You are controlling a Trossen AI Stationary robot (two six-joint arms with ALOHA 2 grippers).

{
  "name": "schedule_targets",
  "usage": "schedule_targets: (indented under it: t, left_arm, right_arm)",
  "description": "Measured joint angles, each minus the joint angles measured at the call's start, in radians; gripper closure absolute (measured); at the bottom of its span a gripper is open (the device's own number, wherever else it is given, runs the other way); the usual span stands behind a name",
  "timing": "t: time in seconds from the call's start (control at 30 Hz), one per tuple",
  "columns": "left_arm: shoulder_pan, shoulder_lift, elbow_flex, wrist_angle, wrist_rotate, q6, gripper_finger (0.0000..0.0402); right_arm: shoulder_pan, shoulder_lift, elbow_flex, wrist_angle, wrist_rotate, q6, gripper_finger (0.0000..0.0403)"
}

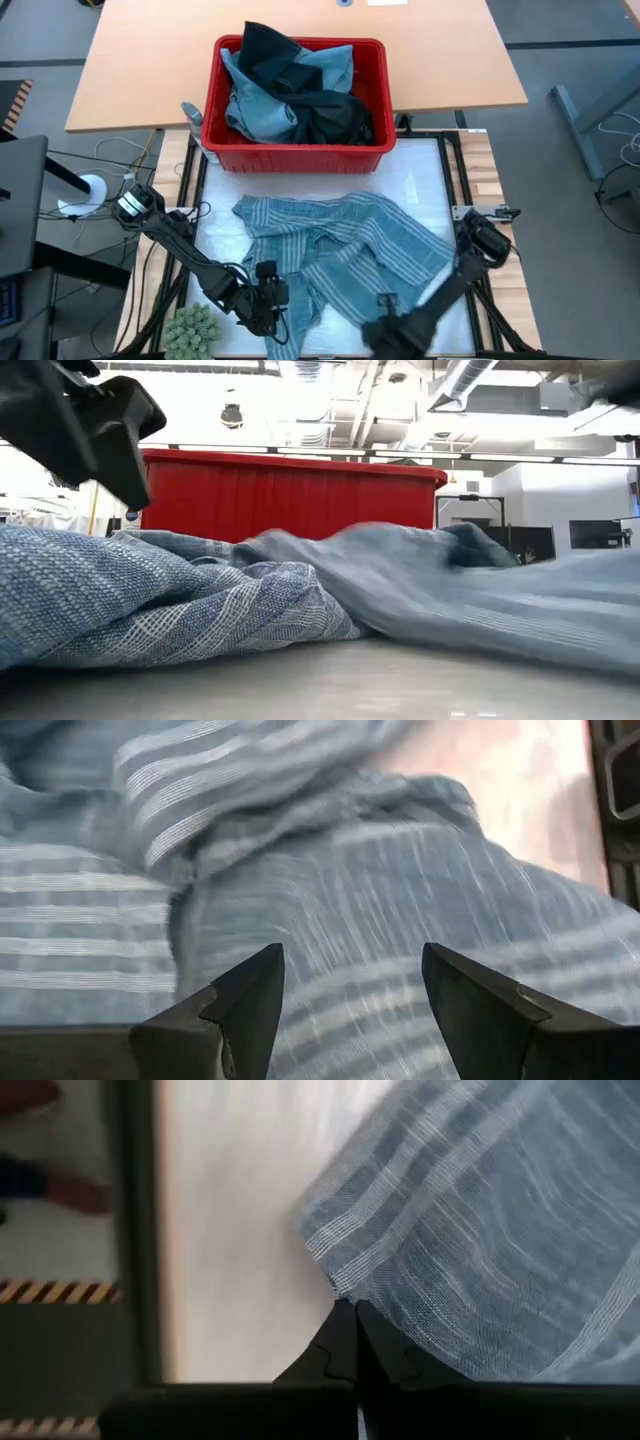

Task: Fold Laundry from Bin
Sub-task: Fold the light blue shirt

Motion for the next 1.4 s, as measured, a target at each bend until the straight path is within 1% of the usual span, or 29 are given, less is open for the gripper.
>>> schedule_targets:
  t: [0.13,0.23,0.37,0.43,0.5,0.6,0.67,0.77,0.87,0.93,1.0,1.13,1.2,1.27,1.4]
  left_arm:
    - [-0.008,0.000,0.000,0.000,0.046,0.028,0.0175]
    - [-0.012,0.000,0.000,0.000,0.081,0.056,0.0175]
    - [-0.016,0.000,0.000,0.002,0.162,0.099,0.0175]
    - [-0.026,0.000,0.000,0.008,0.155,0.113,0.0175]
    - [-0.034,0.000,0.000,0.023,0.125,0.091,0.0175]
    - [-0.043,0.000,0.000,0.023,0.104,-0.003,0.0175]
    - [-0.058,0.000,0.000,0.023,0.080,-0.019,0.0175]
    - [-0.092,0.007,0.000,0.017,0.035,0.008,0.0175]
    - [-0.108,0.046,0.001,0.010,0.080,0.037,0.0175]
    - [-0.113,0.079,0.001,0.019,0.114,0.040,0.0175]
    - [-0.117,0.101,0.000,0.031,0.119,0.041,0.0175]
    - [-0.111,0.100,0.001,0.053,0.097,0.073,0.0176]
    - [-0.105,0.101,0.000,0.045,0.117,0.085,0.0182]
    - [-0.093,0.112,0.001,0.055,0.154,0.107,0.0198]
    - [-0.070,0.146,-0.004,0.061,0.221,0.159,0.0250]
  right_arm:
    - [0.087,0.000,0.000,-0.063,-0.079,0.158,0.0385]
    - [0.140,0.000,0.000,-0.107,-0.097,0.286,0.0385]
    - [0.195,0.000,0.000,-0.158,-0.134,0.441,0.0385]
    - [0.220,0.000,0.000,-0.179,-0.133,0.528,0.0380]
    - [0.243,0.000,0.000,-0.193,-0.126,0.609,0.0355]
    - [0.267,0.000,0.000,-0.189,-0.122,0.720,0.0300]
    - [0.282,0.000,0.000,-0.179,-0.121,0.769,0.0261]
    - [0.301,0.000,0.000,-0.170,-0.118,0.813,0.0209]
    - [0.313,0.000,0.000,-0.171,-0.120,0.847,0.0170]
    - [0.320,-0.002,0.000,-0.171,-0.134,0.865,0.0157]
    - [0.325,-0.002,0.008,-0.177,-0.134,0.882,0.0154]
    - [0.323,-0.002,0.021,-0.179,-0.134,0.881,0.0157]
    - [0.323,-0.003,0.029,-0.187,-0.135,0.873,0.0159]
    - [0.320,-0.003,0.037,-0.198,-0.134,0.872,0.0160]
    - [0.320,-0.003,0.062,-0.224,-0.134,0.871,0.0161]
